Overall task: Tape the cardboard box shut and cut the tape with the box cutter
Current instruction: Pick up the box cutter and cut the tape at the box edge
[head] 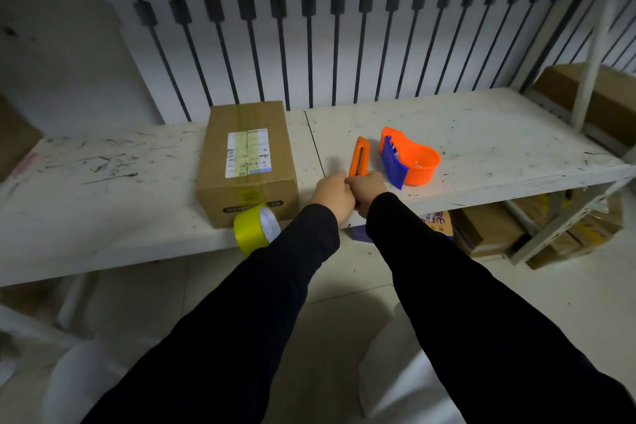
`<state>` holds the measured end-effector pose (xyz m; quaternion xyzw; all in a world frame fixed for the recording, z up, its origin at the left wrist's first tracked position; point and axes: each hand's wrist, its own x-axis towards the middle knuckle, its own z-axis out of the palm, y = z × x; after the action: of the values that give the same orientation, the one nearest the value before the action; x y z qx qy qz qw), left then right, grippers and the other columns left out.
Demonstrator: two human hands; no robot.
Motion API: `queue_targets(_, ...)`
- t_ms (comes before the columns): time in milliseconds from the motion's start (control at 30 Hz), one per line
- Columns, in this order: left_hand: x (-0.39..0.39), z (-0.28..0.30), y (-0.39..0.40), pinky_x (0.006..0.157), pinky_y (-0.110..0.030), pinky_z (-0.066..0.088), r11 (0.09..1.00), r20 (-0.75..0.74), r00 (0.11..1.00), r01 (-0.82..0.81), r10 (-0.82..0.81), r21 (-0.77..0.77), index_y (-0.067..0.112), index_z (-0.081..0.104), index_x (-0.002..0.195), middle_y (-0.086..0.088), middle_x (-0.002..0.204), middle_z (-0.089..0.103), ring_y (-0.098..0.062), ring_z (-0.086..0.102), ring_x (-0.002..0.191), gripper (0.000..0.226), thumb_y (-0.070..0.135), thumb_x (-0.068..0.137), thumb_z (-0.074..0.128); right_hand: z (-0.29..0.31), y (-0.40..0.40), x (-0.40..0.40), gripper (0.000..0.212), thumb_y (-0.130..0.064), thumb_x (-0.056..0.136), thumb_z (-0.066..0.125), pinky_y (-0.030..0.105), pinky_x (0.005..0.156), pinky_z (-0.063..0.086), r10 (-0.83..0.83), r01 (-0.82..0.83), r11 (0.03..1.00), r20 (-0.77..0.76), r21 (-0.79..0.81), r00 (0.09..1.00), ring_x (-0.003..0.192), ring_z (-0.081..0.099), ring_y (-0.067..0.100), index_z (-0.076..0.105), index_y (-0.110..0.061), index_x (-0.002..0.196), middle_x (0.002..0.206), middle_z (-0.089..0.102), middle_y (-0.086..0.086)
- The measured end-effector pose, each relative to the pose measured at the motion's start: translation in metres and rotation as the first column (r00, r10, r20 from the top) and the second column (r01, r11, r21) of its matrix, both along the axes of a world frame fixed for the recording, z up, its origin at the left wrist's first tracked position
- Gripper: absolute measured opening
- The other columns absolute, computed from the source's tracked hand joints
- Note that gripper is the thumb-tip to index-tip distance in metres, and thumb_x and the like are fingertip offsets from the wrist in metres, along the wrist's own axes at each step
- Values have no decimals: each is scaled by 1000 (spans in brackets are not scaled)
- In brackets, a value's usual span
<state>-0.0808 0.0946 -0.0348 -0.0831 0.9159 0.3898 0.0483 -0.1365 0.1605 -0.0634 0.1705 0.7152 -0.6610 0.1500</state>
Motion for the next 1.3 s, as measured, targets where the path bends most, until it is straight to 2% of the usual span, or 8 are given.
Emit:
queue_targets(67, 8, 6, -1, 93, -34, 45, 998, -18, 1000, -25, 26, 53, 4, 53, 121, -17, 122, 58, -30, 56, 110, 32, 13, 99, 32, 15, 1, 13, 30, 0, 90, 49, 27, 51, 48, 27, -30, 992, -28, -119, 999, 67, 57, 20, 43, -4, 119, 86, 54, 14)
queue_targets(133, 16, 10, -2, 87, -30, 44, 993, -46, 998, -47, 52, 104, 8, 53, 121, -14, 120, 59, -26, 58, 104, 31, 17, 98, 35, 28, 2, 25, 35, 1, 91, 47, 34, 75, 53, 72, -84, 976, -65, -203, 995, 88, 61, 27, 41, -1, 126, 100, 55, 18)
queue_targets(200, 23, 13, -4, 83, -30, 45, 988, -88, 992, -75, 88, 136, 9, 55, 117, -14, 117, 59, -24, 58, 97, 28, 15, 96, 39, 33, 1, 34, 35, 0, 92, 48, 37, 86, 49, 109, -133, 962, -111, -240, 988, 94, 58, 28, 44, 2, 127, 93, 57, 14)
queue_targets(333, 42, 21, -7, 96, -35, 45, 979, -112, 981, -141, 159, 149, 6, 50, 126, -15, 126, 54, -30, 56, 114, 35, 9, 91, 44, 35, -5, 52, 31, -3, 92, 52, 30, 75, 52, 146, -180, 953, -149, -245, 978, 84, 61, 19, 50, 5, 121, 84, 60, 9)
queue_targets(600, 67, 20, -17, 96, -27, 43, 948, -146, 950, -245, 277, 204, 1, 58, 119, -17, 129, 42, -31, 57, 107, 31, 8, 95, 40, 39, -20, 74, 19, -15, 98, 44, 26, 59, 47, 186, -223, 962, -217, -158, 958, 68, 57, 17, 55, -1, 106, 74, 58, 8)
queue_targets(900, 86, 11, -28, 102, -27, 42, 931, -150, 936, -280, 319, 233, 3, 58, 123, -17, 131, 39, -30, 54, 111, 33, 3, 95, 40, 21, -35, 85, 32, -27, 97, 46, 34, 74, 52, 194, -222, 964, -182, -146, 964, 79, 60, 23, 54, -1, 113, 81, 60, 9)
queue_targets(1167, 90, 7, -41, 93, -19, 37, 922, -158, 924, -308, 349, 234, 3, 57, 120, -13, 129, 39, -22, 51, 99, 29, 8, 98, 38, 22, -47, 90, 26, -28, 96, 48, 29, 63, 49, 237, -266, 951, -182, -159, 954, 71, 58, 19, 54, -4, 104, 76, 57, 7)
queue_targets(1300, 93, -1, -53, 109, -35, 34, 906, -154, 893, -420, 424, 56, 12, 54, 124, -10, 135, 44, -29, 40, 124, 32, 17, 96, 39, 22, -60, 89, 26, -26, 83, 68, 39, 80, 54, 245, -267, 961, -228, -70, 942, 84, 61, 25, 55, -9, 98, 86, 60, 8)
